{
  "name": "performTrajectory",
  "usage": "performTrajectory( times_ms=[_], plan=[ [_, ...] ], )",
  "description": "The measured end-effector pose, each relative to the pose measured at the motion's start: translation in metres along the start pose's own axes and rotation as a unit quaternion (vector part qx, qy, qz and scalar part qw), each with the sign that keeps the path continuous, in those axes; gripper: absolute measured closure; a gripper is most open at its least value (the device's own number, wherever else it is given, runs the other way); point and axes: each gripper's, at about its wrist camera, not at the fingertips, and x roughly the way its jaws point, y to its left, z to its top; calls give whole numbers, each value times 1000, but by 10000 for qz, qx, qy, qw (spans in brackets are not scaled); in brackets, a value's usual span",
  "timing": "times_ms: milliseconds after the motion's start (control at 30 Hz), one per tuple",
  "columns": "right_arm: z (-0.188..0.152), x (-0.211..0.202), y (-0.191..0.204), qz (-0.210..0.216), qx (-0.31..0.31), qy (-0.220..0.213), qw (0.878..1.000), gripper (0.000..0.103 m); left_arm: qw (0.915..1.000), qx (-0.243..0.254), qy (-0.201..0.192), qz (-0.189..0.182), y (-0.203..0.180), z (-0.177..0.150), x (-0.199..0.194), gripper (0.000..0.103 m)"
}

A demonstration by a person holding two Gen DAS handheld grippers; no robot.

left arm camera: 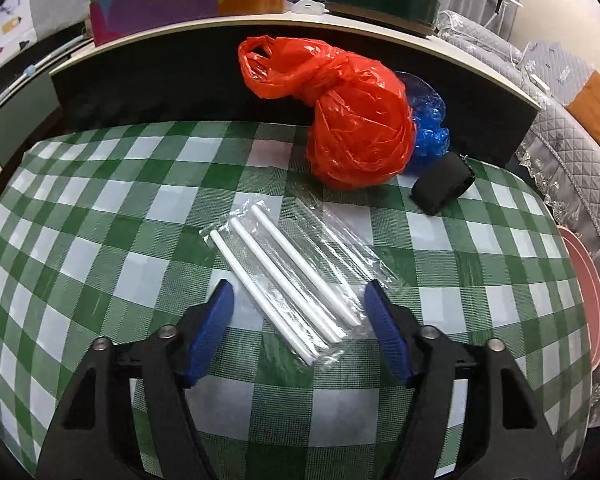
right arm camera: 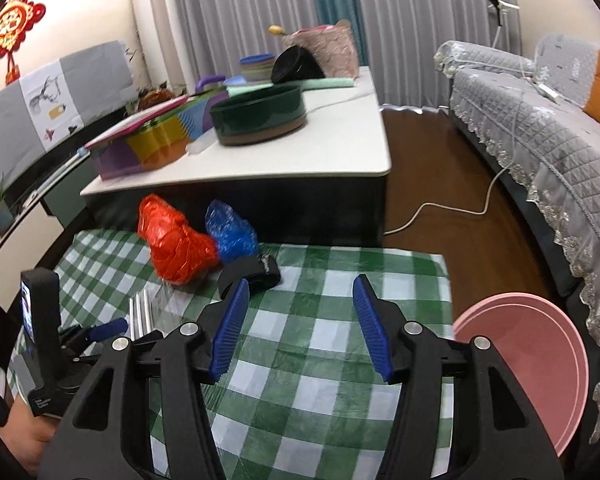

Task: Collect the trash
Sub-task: 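Grasp clear straw pack with left tool while right tool grasps black strap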

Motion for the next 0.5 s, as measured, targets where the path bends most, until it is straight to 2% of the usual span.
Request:
performTrajectory(
  times_ms=[67,100,167,267,367,433,500],
  plan=[
    [-1,9,7,52,-56,67,9999,48,10000,-18,-14,-6,4,1,-1,61],
    [0,12,10,73,-75,90,9999,48,10000,-26,-15,-34,6,1,-2,65],
    [0,21,18,133,-129,141,9997,48,9999,-21,0,-110,10,0,-4,79],
    [-1,34,28,182,-246,214,9993,48,9998,-19,14,-197,14,-1,-6,93],
    [-2,53,36,229,-292,322,9988,48,9997,-26,-36,-241,20,-2,-9,93],
    [-3,66,41,220,-344,380,9984,41,9996,-50,-44,-261,24,-3,-10,93],
    [-4,77,45,206,-399,423,9981,38,9995,-117,-50,-295,29,-1,-10,93]
  ],
)
